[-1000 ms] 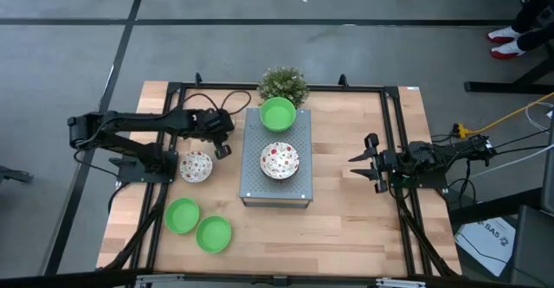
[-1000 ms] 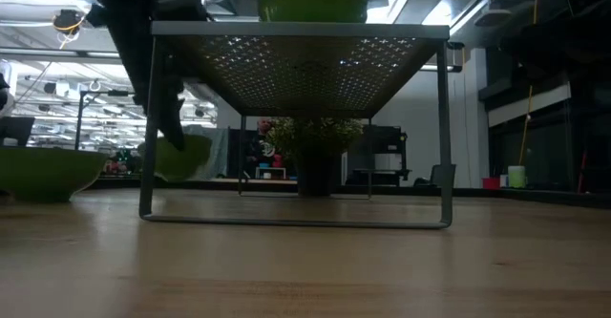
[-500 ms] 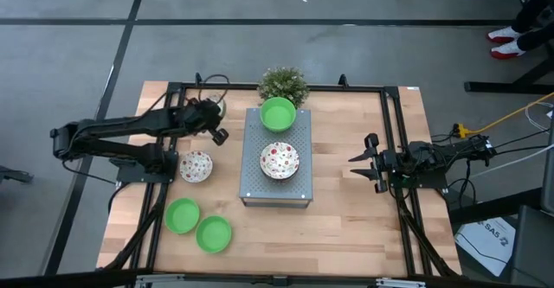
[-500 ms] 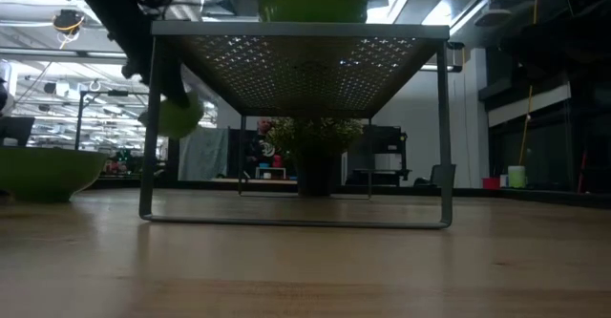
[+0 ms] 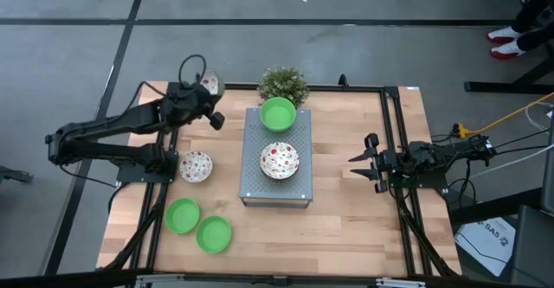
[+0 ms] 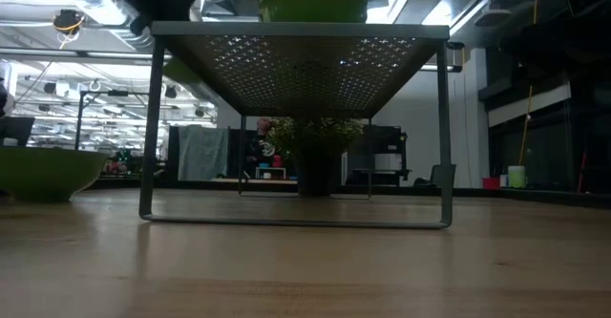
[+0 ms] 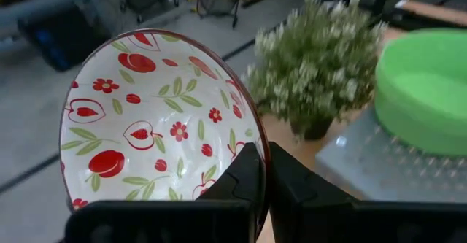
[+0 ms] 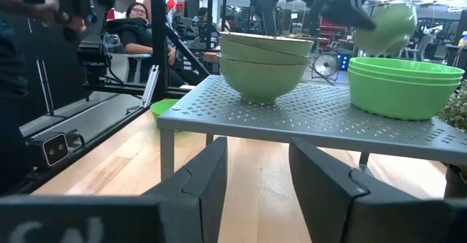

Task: Pick & Place Mini bowls
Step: Stack the red patterned bowl on the red patterned bowl on the shelf

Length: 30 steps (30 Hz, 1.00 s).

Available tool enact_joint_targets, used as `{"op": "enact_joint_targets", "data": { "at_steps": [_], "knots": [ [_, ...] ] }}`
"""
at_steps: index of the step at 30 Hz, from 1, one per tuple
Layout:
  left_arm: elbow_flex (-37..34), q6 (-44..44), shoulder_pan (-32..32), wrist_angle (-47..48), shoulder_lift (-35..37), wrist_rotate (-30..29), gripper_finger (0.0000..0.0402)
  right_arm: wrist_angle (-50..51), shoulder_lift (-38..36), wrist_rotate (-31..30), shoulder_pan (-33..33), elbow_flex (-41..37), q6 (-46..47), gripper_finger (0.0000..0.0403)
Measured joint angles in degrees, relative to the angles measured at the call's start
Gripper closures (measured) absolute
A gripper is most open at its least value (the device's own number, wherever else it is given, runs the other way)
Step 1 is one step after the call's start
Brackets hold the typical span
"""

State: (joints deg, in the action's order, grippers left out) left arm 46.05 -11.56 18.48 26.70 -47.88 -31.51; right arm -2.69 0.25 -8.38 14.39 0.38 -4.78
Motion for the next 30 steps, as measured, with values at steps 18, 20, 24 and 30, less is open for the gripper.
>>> {"op": "enact_joint_targets", "data": {
  "at_steps": [18,20,24,30],
  "knots": [
    [5.61,3.38,0.00,0.11,-1.01,-0.21,0.0398,0.01,0.00,0.00,0.00,0.00,0.00,0.0256],
    [5.61,3.35,0.00,0.08,-1.59,0.32,0.0398,0.01,0.00,0.00,-0.02,0.00,0.00,0.0256],
    [5.61,3.33,0.00,0.03,-2.80,1.35,0.0398,-0.01,0.00,0.00,0.00,0.00,0.00,0.0256],
    [6.51,3.36,-0.14,0.12,-4.13,3.78,0.0398,-0.01,0.00,0.00,0.00,0.00,0.00,0.0256]
  ]
}}
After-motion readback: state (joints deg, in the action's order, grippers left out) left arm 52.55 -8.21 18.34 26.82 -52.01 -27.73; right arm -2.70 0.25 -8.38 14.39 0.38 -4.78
